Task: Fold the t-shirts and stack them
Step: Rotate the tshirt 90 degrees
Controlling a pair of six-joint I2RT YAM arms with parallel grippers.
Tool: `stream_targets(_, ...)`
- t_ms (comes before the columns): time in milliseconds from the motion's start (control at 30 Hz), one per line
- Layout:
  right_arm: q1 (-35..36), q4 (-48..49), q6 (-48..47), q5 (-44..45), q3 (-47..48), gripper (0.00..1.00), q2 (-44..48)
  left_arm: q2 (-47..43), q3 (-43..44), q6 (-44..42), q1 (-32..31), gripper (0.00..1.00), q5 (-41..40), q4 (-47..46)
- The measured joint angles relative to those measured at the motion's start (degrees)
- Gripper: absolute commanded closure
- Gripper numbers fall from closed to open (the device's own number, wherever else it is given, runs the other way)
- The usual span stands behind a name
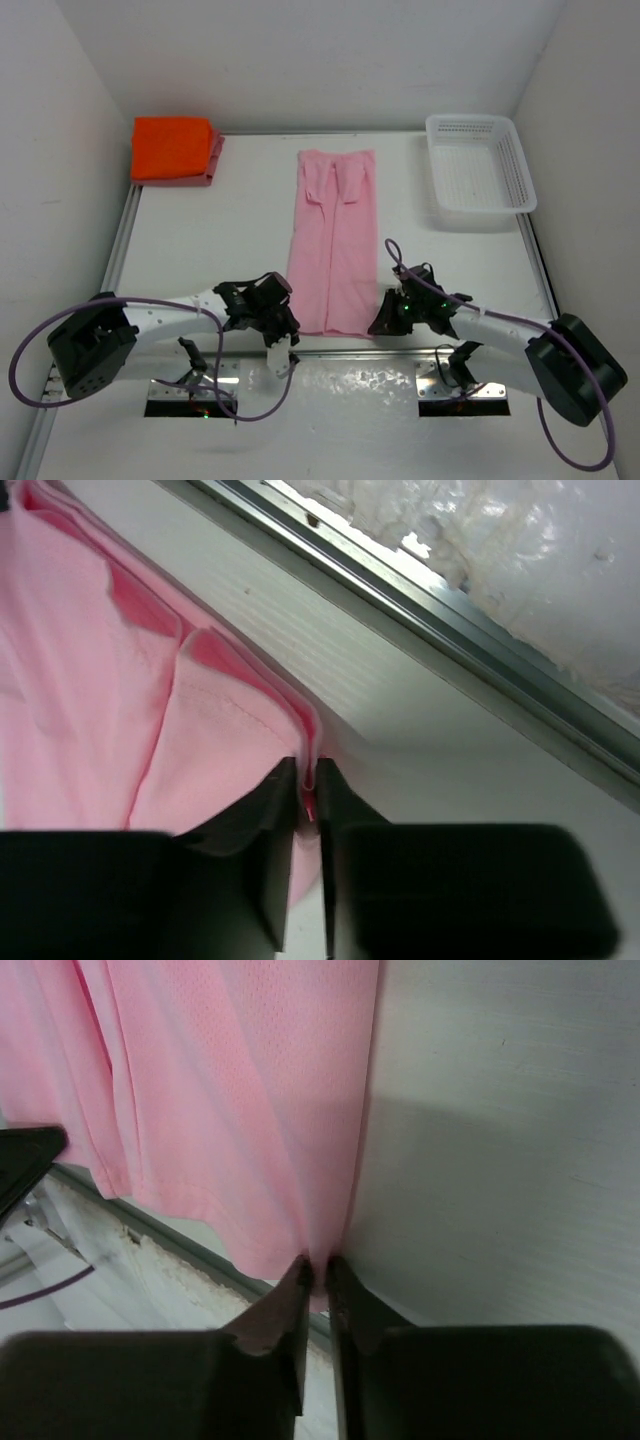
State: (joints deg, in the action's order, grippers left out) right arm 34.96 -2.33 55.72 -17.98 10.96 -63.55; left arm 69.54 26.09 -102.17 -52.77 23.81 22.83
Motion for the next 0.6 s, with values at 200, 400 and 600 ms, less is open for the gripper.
stream_targets(200,0.00,-2.05,-0.66,0.81,1.25,1.00,-0.46,0.02,0.07,6.14,-0.44,1.00,0.81,-3.39)
stream_targets(400,-2.12,-10.27,-3.56,5.14,8.00,1.00,-0.46,0.02,6.34,17.79,2.73,1.00,1.97,-3.50)
stream_targets(600,-9.29,-13.33,-7.78,5.49,21.88,1.00,-5.18,2.71,17.03,27.06,13.60,1.00,5.01,-3.48)
